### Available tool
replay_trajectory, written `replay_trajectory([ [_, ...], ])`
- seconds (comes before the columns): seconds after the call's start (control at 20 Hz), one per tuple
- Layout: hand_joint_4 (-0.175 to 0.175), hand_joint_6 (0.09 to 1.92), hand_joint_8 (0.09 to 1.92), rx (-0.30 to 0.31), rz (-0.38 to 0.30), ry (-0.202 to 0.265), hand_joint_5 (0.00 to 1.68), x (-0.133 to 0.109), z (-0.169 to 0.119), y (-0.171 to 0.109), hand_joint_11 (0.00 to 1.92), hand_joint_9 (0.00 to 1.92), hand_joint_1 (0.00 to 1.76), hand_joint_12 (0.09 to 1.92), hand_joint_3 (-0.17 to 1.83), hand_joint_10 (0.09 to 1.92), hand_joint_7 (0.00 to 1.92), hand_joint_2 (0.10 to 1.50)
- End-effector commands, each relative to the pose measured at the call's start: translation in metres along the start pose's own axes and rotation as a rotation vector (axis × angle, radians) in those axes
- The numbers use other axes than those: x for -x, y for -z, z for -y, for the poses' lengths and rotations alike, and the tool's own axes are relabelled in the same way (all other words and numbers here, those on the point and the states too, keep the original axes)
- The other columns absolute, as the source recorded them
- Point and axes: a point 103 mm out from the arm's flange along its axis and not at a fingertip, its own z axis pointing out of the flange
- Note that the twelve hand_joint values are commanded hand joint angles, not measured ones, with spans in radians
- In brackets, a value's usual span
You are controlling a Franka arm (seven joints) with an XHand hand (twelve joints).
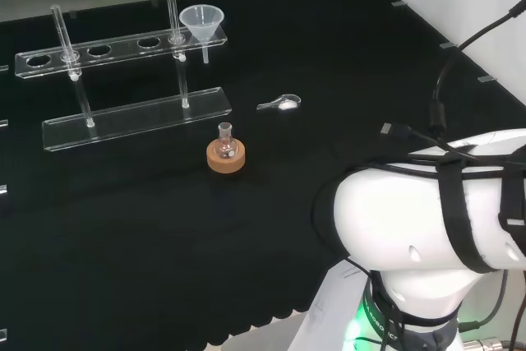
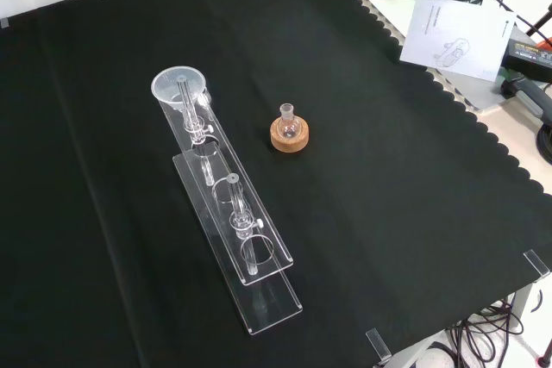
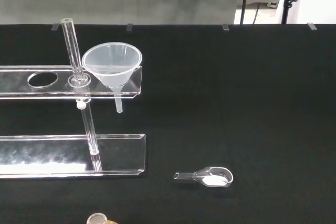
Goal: Pick up the funnel from the transparent funnel stand.
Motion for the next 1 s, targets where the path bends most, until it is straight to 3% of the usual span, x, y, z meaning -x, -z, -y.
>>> replay_trajectory([
  [0.05,0.046,0.14,0.17,0.009,0.008,0.000,0.06,-0.001,0.000,0.000,0.06,0.06,0.00,1.29,0.59,0.61,0.00,1.09],
  [0.25,0.046,0.09,0.13,0.005,0.001,0.001,0.09,-0.003,-0.001,0.001,0.02,0.05,0.00,1.35,0.46,0.61,0.00,1.15],
  [1.0,0.041,0.09,0.14,-0.027,0.019,-0.047,0.11,-0.006,-0.025,-0.011,0.02,0.05,0.00,1.36,0.44,0.62,0.00,1.16],
])
